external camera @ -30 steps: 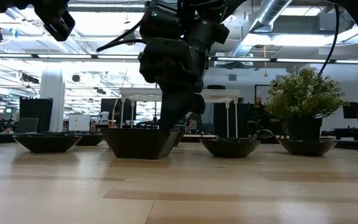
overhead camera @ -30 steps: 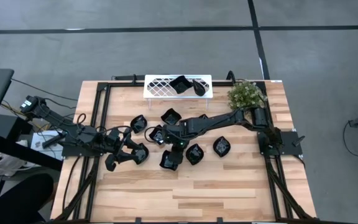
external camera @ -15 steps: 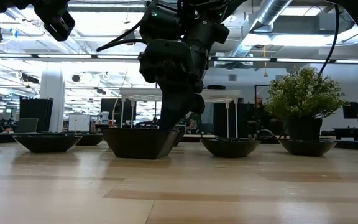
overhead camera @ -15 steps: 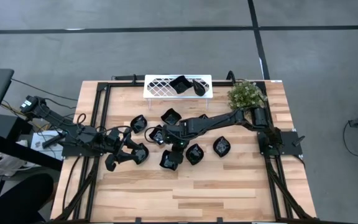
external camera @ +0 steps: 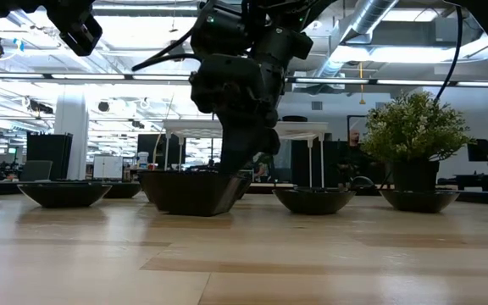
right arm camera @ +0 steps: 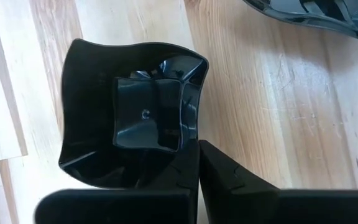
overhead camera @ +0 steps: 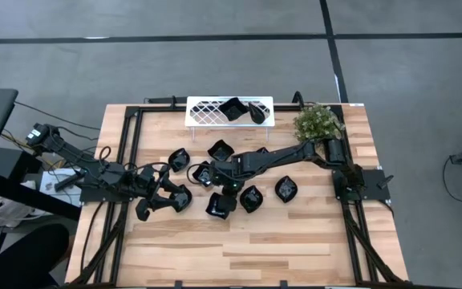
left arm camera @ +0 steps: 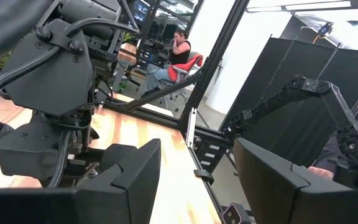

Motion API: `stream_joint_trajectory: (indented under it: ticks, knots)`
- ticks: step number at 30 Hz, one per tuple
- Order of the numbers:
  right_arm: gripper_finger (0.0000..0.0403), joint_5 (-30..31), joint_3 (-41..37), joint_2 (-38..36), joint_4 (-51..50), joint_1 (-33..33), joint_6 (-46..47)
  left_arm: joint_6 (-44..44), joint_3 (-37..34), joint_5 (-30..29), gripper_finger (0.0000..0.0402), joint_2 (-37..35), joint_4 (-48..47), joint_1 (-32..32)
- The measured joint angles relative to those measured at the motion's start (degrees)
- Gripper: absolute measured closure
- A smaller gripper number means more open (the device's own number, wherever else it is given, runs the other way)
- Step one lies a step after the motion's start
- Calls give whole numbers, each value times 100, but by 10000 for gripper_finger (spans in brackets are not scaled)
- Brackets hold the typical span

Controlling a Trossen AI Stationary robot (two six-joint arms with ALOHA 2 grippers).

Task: Pick & Place Mini shaped plates
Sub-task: Stack the distorted square plate on top of the other distorted square plate on the shelf

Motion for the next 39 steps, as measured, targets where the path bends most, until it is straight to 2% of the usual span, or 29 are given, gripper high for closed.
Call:
stream_joint_trajectory:
  ticks: [11,20,31,39]
  knots:
    - [402,-24,3,0,-72,0,66,0,0,0,197,0,-2,0]
    - [403,2,493,4,-459,-4,-64,147,0,0,197,0,0,2]
    - [403,-9,511,4,-509,-4,-89,149,0,0,197,0,17,0]
    - [403,-336,511,5,-508,-104,0,149,-1,0,197,0,20,1]
